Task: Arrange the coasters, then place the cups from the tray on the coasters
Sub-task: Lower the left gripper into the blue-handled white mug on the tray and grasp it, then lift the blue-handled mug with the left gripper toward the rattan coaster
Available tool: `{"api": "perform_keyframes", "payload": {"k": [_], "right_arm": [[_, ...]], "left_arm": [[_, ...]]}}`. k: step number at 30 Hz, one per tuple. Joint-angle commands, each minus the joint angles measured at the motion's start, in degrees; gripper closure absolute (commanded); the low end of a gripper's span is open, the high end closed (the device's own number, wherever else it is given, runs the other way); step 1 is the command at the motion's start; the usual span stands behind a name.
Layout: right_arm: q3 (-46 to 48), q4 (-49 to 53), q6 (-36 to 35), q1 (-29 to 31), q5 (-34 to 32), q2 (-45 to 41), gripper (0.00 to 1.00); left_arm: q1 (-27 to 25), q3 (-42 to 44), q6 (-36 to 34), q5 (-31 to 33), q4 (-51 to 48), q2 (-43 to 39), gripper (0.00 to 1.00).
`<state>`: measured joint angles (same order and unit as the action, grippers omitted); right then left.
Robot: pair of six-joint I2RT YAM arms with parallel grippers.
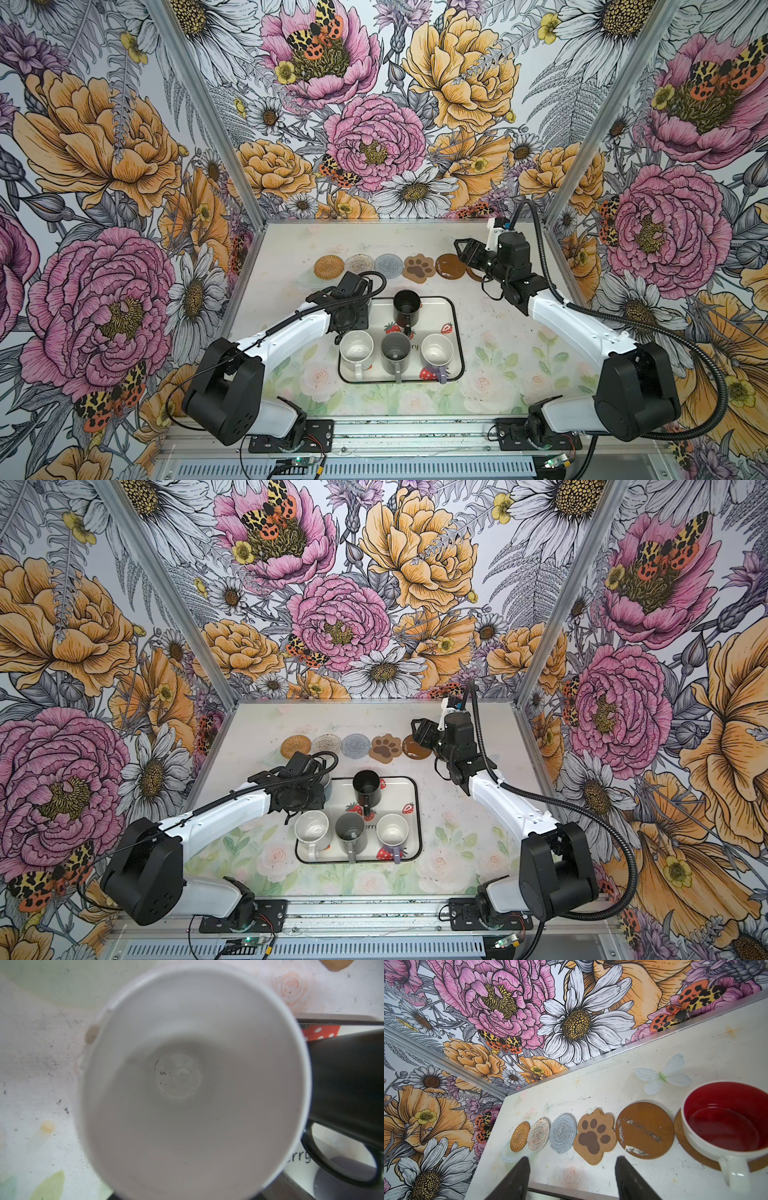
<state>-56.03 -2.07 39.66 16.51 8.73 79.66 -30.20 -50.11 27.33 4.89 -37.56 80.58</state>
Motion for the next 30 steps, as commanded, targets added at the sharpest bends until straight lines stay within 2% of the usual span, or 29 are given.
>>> {"api": "perform_keyframes", "payload": {"k": [1, 11, 15, 17, 24, 30], "right_arm": [[-1.45, -1.12, 0.63, -0.32, 0.55, 0.92, 0.33], [-1.9, -1.2, 0.76, -0.34, 1.03, 1.62, 0.33], [-1.97, -1.2, 0.6, -0.28, 1.11, 1.73, 0.33], [-1.98, -1.19, 0.6, -0.36, 1.19, 1.79, 0.33], [-1.96, -1.19, 0.69, -0.4, 1.11, 1.82, 0.33], [-1.93, -1.2, 0.7, -0.39, 0.96, 1.73, 0.33]], "left_arm": [[0.39, 0.43, 0.61, 1.57, 1.45, 0.46, 0.54], [0.36, 0.35, 0.53, 1.84, 2.05, 1.49, 0.75], [0.44, 0.16, 0.44, 1.8, 1.97, 1.43, 0.95], [0.27, 0.11, 0.44, 2.07, 1.97, 1.19, 1.0], [-0.9, 0.0, 1.19, 6.05, 1.79, -2.15, 1.0], [-1.53, -0.66, 1.24, 6.71, 1.7, -6.31, 1.0]]}}
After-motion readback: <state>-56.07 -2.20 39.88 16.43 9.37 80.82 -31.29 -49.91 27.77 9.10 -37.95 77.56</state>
